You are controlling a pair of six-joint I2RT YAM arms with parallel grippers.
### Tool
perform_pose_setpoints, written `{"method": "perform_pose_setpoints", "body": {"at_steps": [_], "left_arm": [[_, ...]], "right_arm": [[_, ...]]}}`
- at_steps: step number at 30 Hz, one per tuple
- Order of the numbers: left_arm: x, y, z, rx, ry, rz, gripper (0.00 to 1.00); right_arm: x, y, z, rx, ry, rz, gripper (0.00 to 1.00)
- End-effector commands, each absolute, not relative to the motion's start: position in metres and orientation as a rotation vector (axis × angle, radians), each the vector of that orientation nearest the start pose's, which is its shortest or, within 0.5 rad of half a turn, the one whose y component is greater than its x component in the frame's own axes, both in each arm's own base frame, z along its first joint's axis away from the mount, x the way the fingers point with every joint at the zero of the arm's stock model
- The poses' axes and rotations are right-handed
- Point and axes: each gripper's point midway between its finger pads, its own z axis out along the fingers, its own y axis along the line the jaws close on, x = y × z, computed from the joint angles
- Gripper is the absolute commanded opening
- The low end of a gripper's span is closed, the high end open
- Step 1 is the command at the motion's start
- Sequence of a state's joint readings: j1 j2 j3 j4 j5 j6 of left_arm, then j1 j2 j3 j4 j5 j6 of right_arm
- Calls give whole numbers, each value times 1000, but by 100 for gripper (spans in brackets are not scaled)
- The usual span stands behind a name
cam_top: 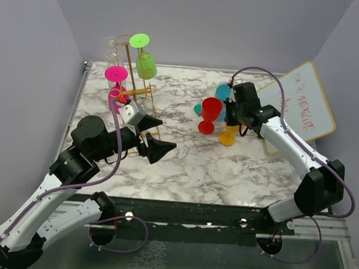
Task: Take the wine glass off the wine glass rack
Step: Place the wine glass at the center of the board, then pick up the wine glass from the wine rack.
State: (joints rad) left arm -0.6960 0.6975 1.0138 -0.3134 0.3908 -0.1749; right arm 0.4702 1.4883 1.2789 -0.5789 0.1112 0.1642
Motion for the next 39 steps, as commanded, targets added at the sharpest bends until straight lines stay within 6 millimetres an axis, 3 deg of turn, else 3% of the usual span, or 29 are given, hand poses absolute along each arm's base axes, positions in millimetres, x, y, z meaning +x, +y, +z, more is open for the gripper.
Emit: {"method": "perform_pose_setpoints", "body": {"at_steps": [1,6,15,20,28,33,39], "left_arm": [[167,-209,373,623,1552,-893,99],[176,-193,364,573,1574,-781,99],[194,-192,355,509,1651,-733,99],[198,-203,364,519,1661,-764,99],[232,-205,381,455,1716,-654,99],[259,-183,410,286,1714,-538,99],[292,-132,414,128,1761,-352,99]], "right_arm": [[362,169,176,-330,2359,151,8],[362,172,179,-356,2352,170,19],[353,179,207,-368,2310,254,37],[345,187,232,-341,2264,354,42],[328,201,273,-307,2164,534,46],[315,214,285,-297,2109,675,47],[310,220,281,-317,2126,723,47]]}}
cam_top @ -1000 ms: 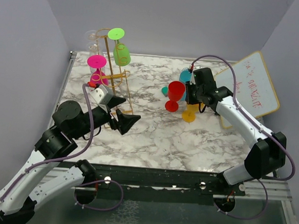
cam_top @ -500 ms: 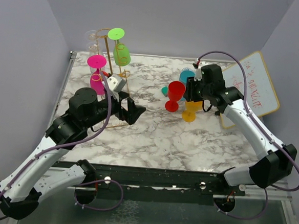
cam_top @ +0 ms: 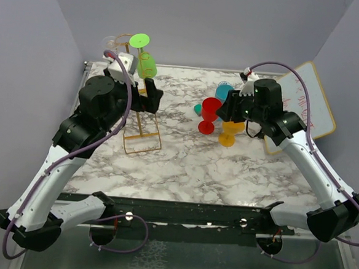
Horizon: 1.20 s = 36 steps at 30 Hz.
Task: Take the wine glass off the wine glass rack
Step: Pick up the wine glass from the wine rack.
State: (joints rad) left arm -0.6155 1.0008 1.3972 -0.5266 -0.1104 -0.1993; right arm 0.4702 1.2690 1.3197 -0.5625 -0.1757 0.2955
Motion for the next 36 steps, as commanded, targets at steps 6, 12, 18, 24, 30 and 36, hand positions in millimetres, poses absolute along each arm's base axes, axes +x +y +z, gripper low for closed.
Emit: {"method": "perform_pose_setpoints", "body": {"at_steps": [6,12,18,24,30,36], "left_arm": [[323,-94,419,28,1788,-260,99],[342,-46,409,-136,1805,-250,99],[351,-10,401,-236,1815,-291,90],[359,0,384,-282,1840,-449,78],[361,2,371,-307,1819,-580,72],[361,-1,378,-298,1760,-667,72]], "right_arm": [[308,222,280,-320,2122,741,47],[303,223,276,-325,2131,764,47],[302,223,271,-333,2140,762,48],[302,226,265,-343,2154,777,48],[300,227,263,-349,2164,785,48],[299,229,263,-351,2166,800,48]]}}
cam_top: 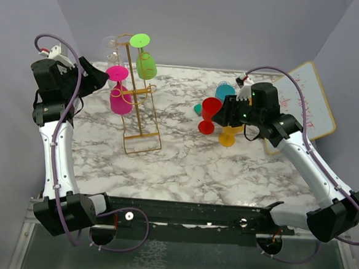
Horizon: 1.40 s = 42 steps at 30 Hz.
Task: Take the wine glass off the wine glass rack
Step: Pick up the wine glass from the wine rack.
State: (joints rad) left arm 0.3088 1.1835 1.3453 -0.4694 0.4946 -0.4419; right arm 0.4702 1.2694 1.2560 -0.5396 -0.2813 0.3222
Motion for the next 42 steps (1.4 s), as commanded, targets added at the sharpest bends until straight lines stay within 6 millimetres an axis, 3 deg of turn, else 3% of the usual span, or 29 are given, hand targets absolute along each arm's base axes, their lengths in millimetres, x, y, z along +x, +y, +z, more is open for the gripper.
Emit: {"method": "perform_pose_setpoints", "body": {"at_steps": [1,7,17,22,26,39,42], "left_arm": [[361,0,378,-300,1760,-667,72],[362,0,377,-307,1744,-681,71],[363,-7,371,-290,1745,-748,56],[364,-18,378,-259,1700,-846,51],[365,-19,376,-257,1696,-862,43],[371,-20,369,-264,1716,-892,36],[371,-20,367,-267,1719,-893,29]], "right_arm": [[299,229,263,-349,2167,804,48],[297,231,259,-342,2176,823,48],[298,230,253,-329,2199,814,49],[296,231,251,-329,2206,823,49],[295,231,250,-325,2210,828,50],[295,230,251,-314,2208,827,50],[294,230,249,-309,2214,827,50]]}}
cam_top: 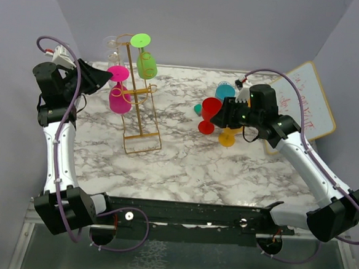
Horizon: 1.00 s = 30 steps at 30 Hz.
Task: Take the wine glass off the wine glass rack
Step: Pick up the wine glass from the wine rack.
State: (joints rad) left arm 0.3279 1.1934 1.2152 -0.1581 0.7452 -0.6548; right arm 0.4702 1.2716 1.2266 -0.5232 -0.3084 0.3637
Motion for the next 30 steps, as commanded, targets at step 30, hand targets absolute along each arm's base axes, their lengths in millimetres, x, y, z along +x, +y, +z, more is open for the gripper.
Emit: {"method": "perform_pose_setpoints", "body": {"at_steps": [30], "left_arm": [[366,-12,358,-345,1826,-826,0]], "right_arm": [[292,228,250,-275,2221,832,50]]}}
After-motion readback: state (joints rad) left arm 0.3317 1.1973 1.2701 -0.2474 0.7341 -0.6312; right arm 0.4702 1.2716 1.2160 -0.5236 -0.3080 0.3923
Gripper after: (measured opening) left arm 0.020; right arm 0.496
